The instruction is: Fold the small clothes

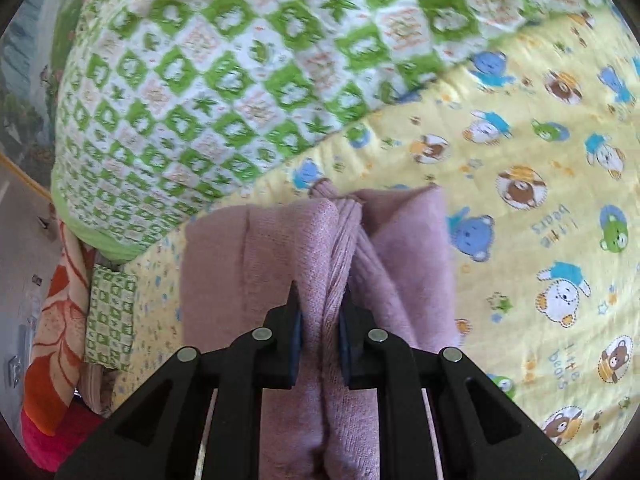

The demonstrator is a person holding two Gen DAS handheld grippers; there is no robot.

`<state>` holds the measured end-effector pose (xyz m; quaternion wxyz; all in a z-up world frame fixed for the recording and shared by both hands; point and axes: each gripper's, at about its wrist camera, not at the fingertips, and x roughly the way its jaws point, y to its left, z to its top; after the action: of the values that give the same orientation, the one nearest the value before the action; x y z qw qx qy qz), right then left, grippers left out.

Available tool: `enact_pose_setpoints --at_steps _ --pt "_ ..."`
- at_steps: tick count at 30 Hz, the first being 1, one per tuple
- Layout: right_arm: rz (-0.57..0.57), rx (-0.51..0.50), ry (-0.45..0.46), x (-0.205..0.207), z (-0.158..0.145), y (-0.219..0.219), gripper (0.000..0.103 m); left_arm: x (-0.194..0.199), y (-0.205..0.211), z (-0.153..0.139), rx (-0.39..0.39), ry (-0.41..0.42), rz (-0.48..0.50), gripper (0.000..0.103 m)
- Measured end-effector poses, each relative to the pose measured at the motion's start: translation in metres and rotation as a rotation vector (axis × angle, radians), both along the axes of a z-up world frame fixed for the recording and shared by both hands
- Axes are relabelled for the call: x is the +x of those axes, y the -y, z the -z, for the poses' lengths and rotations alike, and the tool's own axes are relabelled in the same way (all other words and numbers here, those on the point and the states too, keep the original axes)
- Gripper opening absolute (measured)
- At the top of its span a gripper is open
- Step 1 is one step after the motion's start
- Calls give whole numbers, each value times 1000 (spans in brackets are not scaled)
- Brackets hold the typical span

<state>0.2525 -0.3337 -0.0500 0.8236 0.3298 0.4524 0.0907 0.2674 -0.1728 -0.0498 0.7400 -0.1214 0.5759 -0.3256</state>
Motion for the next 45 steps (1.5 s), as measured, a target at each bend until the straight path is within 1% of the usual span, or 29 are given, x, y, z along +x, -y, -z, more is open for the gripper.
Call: enact_pose_setpoints --at_steps 2,4,5,6,7,8,9,11,13,15,19,21,23,24,25,27,28,29,31,32,35,36,37,38,39,40,42,43,45 --pt "0 -5 -8 0 7 1 16 2 -5 5 -2 -15 -6 14" --pt "-6 -19 -6 0 8 -1 16 6 -5 9 -1 -32 -19 17" --pt "-8 -22 -4 0 7 -2 18 7 -8 10 -10 -44 -24 23" --pt "-3 -11 -10 -1 7 -1 20 10 -4 15 -15 -51 -26 32" --pt "5 -1 -15 -2 7 -1 24 10 -9 14 -20 -54 -30 37" --pt "16 9 -21 -4 5 0 29 9 -15 12 -22 -52 -33 46" --pt "32 14 -26 -8 3 3 32 8 -20 11 -25 -50 -36 51" --pt "57 19 -21 -18 -3 7 38 1 -29 10 -39 -48 -41 57" --pt "78 16 -11 -32 -10 10 41 -7 -40 6 -41 -40 -43 61" --pt "88 15 8 -49 -18 11 41 -12 -54 2 -33 -37 -57 68" --pt "79 50 34 -81 -31 2 41 -24 -94 -1 -31 -40 -112 70" --pt "47 60 37 -97 -35 -10 41 -26 -115 -7 -4 -38 -166 73" --pt "9 46 24 -107 -35 -24 44 -22 -138 -8 10 -38 -221 74" --pt "-7 29 16 -110 -34 -32 46 -21 -147 -7 22 -40 -252 77" --pt "-19 2 6 -112 -33 -38 48 -26 -154 -12 40 -45 -281 78" --pt "-33 -81 -26 -114 -28 -51 50 -20 -173 -6 72 -64 -346 78" --pt "-35 -101 -39 -114 -24 -55 50 -26 -172 -1 84 -76 -369 78" --pt "-36 -108 -53 -115 -19 -57 50 -21 -182 6 93 -96 -395 78" --pt "-42 -111 -71 -116 -12 -62 50 -20 -189 10 101 -125 -421 78" --pt "-48 -114 -72 -118 -11 -66 50 -17 -194 17 104 -142 -435 78" --pt "-62 -122 -82 -127 -5 -74 50 -2 -197 35 93 -169 -444 78" --pt "-68 -121 -89 -129 -2 -74 49 1 -196 37 88 -176 -444 79" --pt "-75 -123 -92 -131 0 -75 37 3 -195 39 86 -180 -442 79" --pt "-85 -140 -101 -133 2 -76 14 3 -193 42 87 -181 -438 79" --pt "-96 -165 -122 -133 5 -76 9 7 -190 43 90 -182 -430 79" --pt "-93 -179 -133 -133 6 -72 8 10 -183 44 93 -182 -422 79" --pt "-60 -175 -113 -136 -2 -57 7 10 -178 38 87 -174 -405 79" --pt "-40 -180 -97 -136 -10 -49 6 12 -171 33 83 -167 -398 79" --pt "3 -182 -35 -140 -33 -28 6 11 -163 27 81 -155 -383 79"
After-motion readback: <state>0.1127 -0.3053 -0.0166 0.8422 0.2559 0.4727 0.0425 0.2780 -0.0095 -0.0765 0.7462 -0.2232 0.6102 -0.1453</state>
